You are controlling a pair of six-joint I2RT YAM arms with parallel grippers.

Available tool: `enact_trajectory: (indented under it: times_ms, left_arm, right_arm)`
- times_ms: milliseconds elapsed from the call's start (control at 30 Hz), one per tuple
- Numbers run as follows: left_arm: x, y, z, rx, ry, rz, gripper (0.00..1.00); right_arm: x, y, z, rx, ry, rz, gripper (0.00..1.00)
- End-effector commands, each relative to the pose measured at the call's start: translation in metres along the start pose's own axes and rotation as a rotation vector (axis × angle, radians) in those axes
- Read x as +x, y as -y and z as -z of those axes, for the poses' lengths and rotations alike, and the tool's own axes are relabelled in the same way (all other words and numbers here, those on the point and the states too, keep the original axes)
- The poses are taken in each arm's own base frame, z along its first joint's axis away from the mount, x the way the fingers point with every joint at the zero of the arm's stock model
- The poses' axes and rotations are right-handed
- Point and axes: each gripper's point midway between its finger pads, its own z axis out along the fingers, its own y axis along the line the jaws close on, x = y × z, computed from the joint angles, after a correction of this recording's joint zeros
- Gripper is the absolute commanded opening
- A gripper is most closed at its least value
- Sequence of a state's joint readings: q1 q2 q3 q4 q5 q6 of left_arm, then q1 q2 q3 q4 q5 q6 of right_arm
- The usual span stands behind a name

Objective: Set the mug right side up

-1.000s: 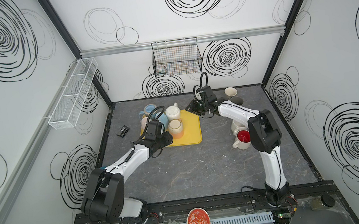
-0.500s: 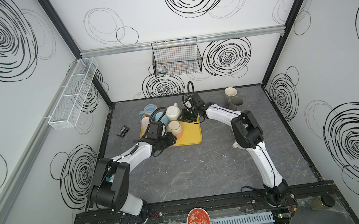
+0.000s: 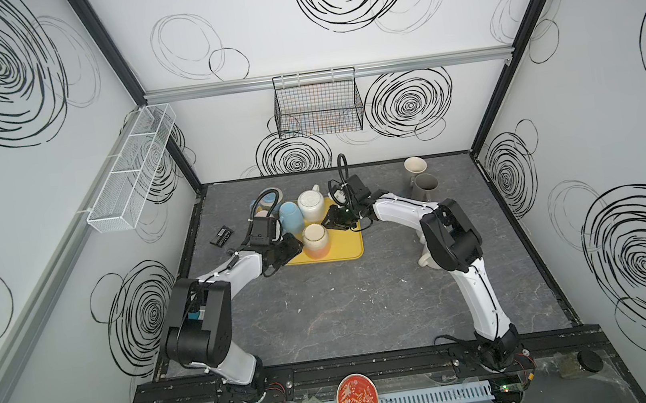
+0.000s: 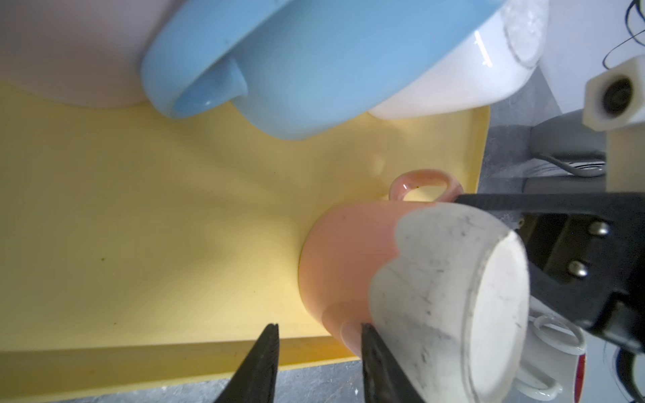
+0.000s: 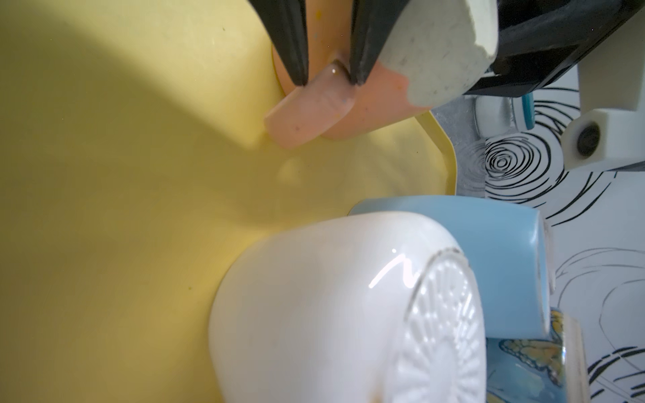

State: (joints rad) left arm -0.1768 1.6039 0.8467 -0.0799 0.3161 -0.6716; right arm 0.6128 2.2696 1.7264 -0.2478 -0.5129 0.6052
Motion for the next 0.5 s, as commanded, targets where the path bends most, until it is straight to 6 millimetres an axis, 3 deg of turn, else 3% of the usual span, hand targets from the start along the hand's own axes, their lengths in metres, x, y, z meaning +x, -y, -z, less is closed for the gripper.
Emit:
enact_trajectory:
  times_ms: [0,267,467]
  left_arm:
    - [-0.006,0.028,-0.007,0.060,0.005,-0.044,0.42]
    - [-0.013,0.046,-0.029,0.079,0.005,-0.043,0.42]
    - [-0.021,0.039,-0.019,0.040,0.026,-0.053,0.42]
  right_arm:
    - [0.022,-0.002,0.012,0.039,-0.033,0.007,0.25]
    - [0.037,0.023,0.038,0.154,-0.016,-0.017,0.24]
    - [0.055,0.037,0.051,0.201,-0.035,-0.036,0.23]
